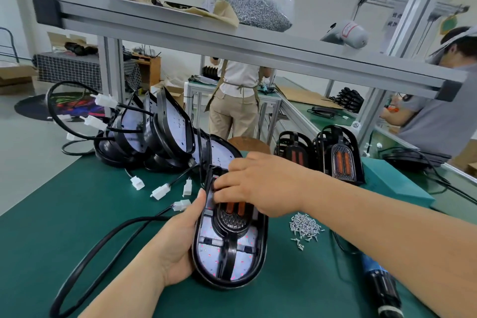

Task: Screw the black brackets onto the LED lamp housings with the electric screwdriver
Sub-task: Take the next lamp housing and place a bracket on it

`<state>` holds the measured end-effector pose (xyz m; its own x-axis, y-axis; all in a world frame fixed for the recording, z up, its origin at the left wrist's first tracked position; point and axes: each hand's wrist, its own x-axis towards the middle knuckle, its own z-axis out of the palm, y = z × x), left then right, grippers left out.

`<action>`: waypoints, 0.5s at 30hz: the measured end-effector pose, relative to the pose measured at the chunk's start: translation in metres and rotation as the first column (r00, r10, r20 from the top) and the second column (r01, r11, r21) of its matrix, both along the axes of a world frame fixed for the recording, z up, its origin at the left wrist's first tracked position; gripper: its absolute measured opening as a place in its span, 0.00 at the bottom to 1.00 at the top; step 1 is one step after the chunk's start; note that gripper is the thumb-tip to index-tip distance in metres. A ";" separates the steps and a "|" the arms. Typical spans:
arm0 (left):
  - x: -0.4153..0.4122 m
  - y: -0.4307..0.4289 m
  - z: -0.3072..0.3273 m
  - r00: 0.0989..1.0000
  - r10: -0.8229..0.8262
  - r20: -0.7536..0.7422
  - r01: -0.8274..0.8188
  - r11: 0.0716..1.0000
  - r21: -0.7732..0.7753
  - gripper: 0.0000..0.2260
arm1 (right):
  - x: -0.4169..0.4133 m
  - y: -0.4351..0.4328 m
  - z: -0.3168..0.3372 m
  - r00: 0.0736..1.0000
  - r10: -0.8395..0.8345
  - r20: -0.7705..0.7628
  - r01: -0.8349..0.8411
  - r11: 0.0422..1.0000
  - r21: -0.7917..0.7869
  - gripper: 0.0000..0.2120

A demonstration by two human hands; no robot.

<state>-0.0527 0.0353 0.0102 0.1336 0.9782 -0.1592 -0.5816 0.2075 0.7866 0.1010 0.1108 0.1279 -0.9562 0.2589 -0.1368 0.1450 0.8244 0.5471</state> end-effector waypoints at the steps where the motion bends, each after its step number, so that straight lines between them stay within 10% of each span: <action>1: 0.000 -0.001 0.000 1.000 0.003 -0.007 -0.003 1.000 0.009 0.25 | 0.000 0.000 -0.001 1.000 0.014 -0.013 -0.014 1.000 0.004 0.33; 10: -0.002 -0.004 -0.004 0.993 0.087 -0.081 -0.080 0.993 0.082 0.22 | 0.019 -0.001 -0.023 0.929 -0.163 -0.333 0.104 0.977 -0.188 0.36; 13: -0.001 -0.003 -0.004 0.989 0.131 -0.063 -0.126 0.988 0.085 0.22 | 0.033 -0.011 -0.048 0.321 -0.532 -0.784 -0.078 0.810 -0.581 0.28; 15: 0.001 -0.004 -0.003 0.989 0.142 -0.039 -0.138 0.987 0.088 0.22 | 0.031 -0.024 -0.070 -0.149 -0.829 -0.539 -0.257 0.559 -0.788 0.16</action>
<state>-0.0517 0.0309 0.0071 -0.0109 0.9969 -0.0775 -0.5641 0.0578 0.8237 0.1323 0.0869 0.0577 -0.0549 0.9344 0.3520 0.2891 0.3523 -0.8901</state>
